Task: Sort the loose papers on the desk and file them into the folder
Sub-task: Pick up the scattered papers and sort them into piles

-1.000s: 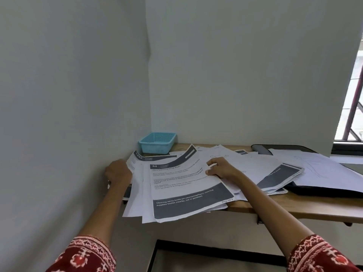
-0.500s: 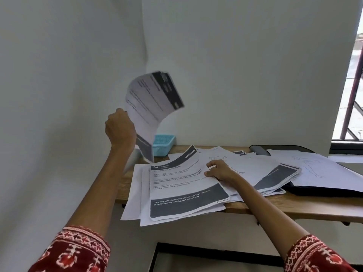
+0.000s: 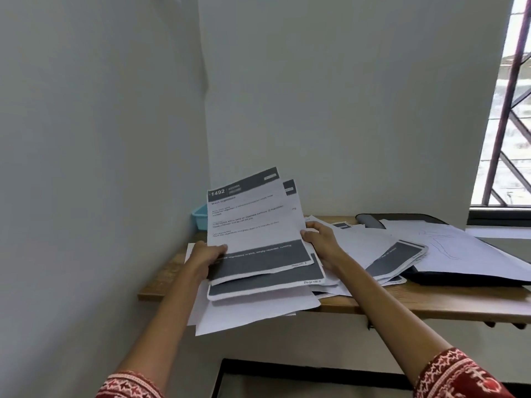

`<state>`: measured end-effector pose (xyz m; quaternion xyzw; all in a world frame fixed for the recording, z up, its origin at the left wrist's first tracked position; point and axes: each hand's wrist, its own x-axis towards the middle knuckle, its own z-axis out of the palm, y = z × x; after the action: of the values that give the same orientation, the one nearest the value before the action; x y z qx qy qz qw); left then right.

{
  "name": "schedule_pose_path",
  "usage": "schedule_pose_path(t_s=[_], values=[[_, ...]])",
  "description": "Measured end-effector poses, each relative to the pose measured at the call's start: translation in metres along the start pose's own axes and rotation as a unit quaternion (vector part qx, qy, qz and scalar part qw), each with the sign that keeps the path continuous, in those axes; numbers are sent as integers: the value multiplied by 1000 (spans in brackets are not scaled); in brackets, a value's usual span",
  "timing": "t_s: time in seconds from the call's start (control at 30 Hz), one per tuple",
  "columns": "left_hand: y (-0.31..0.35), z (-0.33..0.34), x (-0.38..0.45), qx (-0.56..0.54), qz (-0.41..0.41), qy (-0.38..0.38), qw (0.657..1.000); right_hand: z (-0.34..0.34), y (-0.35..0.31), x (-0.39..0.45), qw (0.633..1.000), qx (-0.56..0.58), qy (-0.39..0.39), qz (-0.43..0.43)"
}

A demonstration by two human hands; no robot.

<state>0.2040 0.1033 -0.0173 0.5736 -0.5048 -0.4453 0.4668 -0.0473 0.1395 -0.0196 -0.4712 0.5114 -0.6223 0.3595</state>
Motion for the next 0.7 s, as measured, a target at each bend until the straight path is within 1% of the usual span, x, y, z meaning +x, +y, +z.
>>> schedule_pose_path(t_s=[0.07,0.13,0.2,0.27,0.33,0.4,0.53,0.7], values=[[4,7,-2,-17,42,9,999,5,-6,0,1000,-5,-12,-8],[14,10,-10,1,114,60,992,11,-15,0,999,-19,-40,-6],[28,12,-20,24,185,97,978,19,-24,1,997,-42,-51,-35],[40,12,-25,33,239,110,964,27,-33,2,993,-62,-37,-89],[48,9,-24,29,277,118,953,34,-43,2,987,-80,-4,-137],[53,3,-21,30,299,118,946,39,-50,4,983,-81,13,-162],[54,-4,-20,26,326,109,939,46,-51,0,983,-90,-1,-159],[31,0,-19,14,304,112,946,53,-28,-10,982,-125,-13,-144]])
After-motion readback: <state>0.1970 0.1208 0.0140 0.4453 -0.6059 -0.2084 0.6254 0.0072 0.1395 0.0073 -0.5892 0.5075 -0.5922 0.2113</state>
